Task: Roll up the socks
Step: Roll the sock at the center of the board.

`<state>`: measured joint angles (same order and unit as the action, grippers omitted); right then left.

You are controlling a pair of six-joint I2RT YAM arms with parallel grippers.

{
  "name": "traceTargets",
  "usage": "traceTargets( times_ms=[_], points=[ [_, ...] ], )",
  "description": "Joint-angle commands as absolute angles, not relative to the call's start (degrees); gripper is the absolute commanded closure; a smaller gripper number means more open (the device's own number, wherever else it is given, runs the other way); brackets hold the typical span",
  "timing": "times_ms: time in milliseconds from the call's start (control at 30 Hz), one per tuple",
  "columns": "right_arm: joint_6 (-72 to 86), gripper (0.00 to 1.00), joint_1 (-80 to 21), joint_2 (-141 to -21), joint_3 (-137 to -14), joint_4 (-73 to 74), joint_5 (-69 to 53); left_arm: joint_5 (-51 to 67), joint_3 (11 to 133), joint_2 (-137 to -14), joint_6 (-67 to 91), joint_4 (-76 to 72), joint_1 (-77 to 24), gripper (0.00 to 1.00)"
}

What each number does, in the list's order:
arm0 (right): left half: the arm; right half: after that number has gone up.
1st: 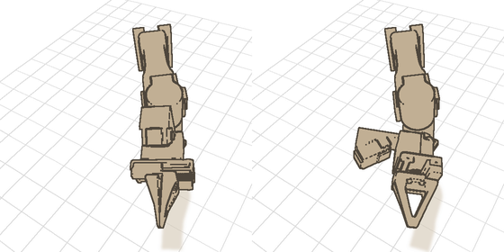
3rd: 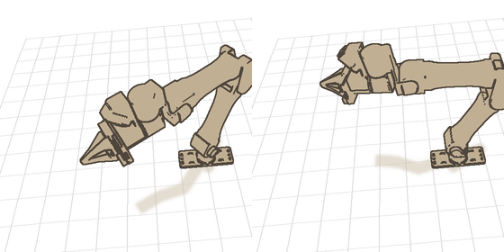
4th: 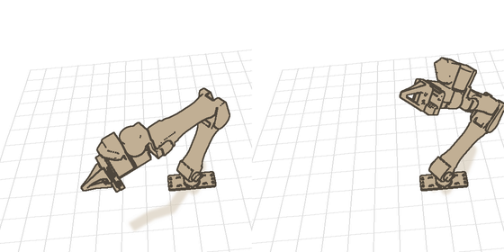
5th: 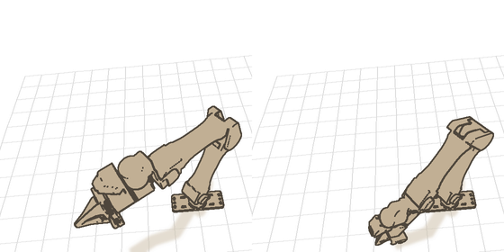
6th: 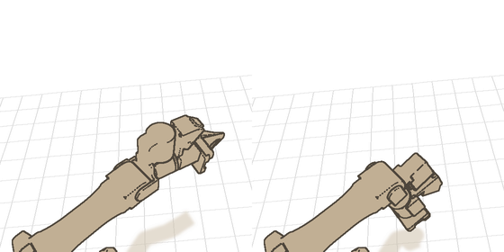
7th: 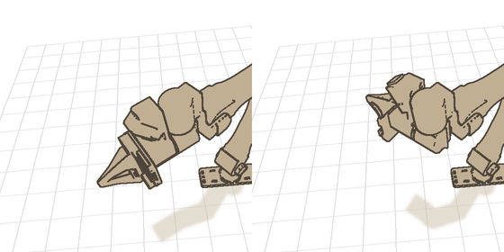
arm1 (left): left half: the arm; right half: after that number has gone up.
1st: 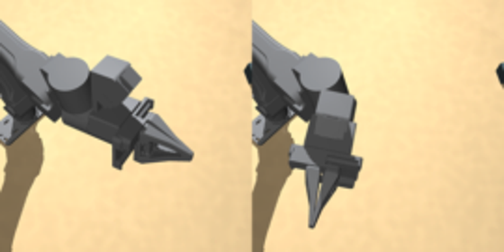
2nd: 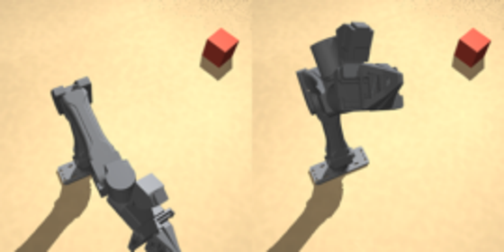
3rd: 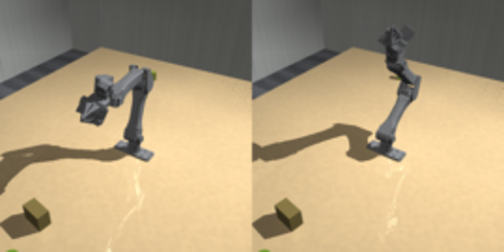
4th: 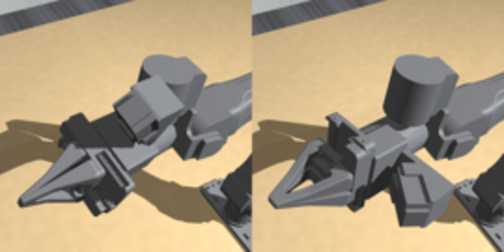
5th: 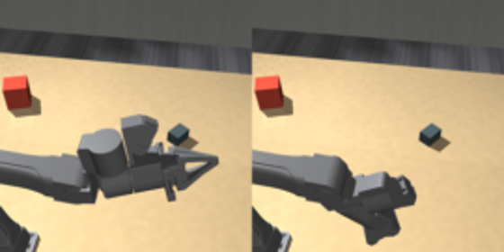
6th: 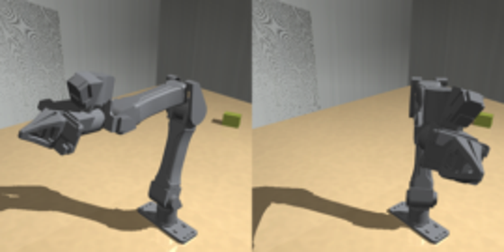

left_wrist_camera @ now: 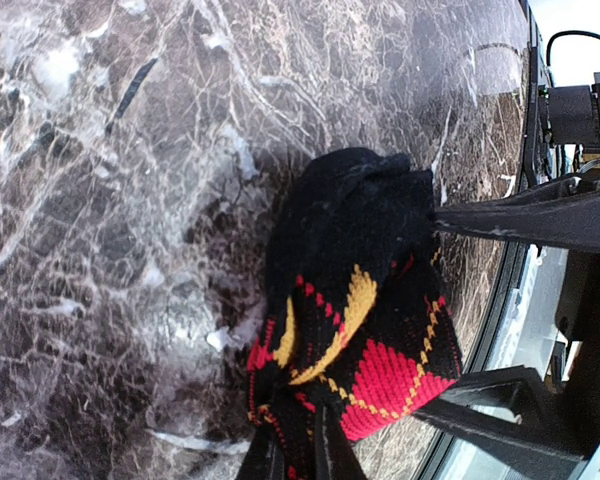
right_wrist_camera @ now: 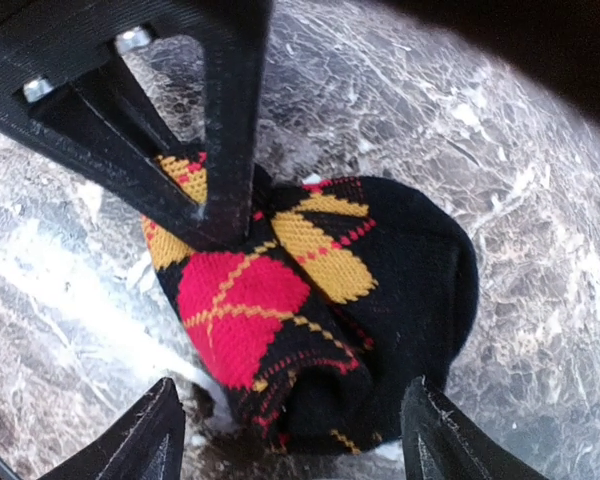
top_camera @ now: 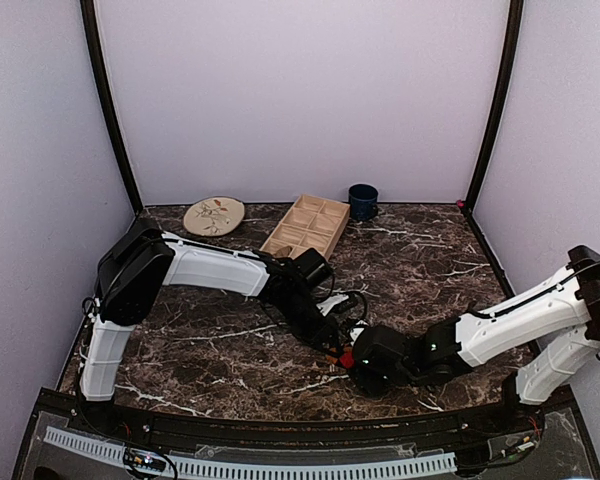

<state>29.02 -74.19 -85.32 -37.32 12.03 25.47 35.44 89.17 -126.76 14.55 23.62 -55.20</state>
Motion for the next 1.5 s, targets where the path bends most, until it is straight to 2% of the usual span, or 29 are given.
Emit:
traceTargets(
  times_ms=[0,367,700,833,967,1167,1333,1467],
  points=[
    [26.78,0.27,-74.71,-87.48,-38.75,7.31,27.76,33.51,88.24,-129.02,13.08,29.16,-55.69,1.0],
    [25.75,0.25,-74.93,-86.57,-36.41,2.2,32.15,36.29,88.07,-129.62,12.16,29.81,-55.72,1.0],
    [24.56,0.26,-76.08,-89.12,-33.81,-4.52,29.02,36.43,88.84,-130.03,11.15,31.26,-55.72,1.0],
    [25.94,0.36,-76.57,-89.58,-32.78,-4.51,28.17,36.63,89.3,-130.4,11.2,31.36,-55.72,1.0],
    [27.79,0.57,-76.59,-90.42,-32.07,-3.71,27.21,36.73,89.79,-130.74,11.31,31.42,-55.68,1.0],
    [29.62,0.79,-76.74,-90.92,-31.95,-3.2,27.22,36.74,90.77,-131.61,11.48,31.74,-55.72,1.0],
    [30.6,0.86,-76.75,-93.6,-32.9,-3.61,26.17,35.84,90.65,-131.66,12.33,31.77,-55.64,1.0],
    [33.75,0.88,-76.73,-92.57,-32.06,-3.67,25.77,33.09,90.45,-131.13,14.61,31.86,-55.5,0.86]
  ],
)
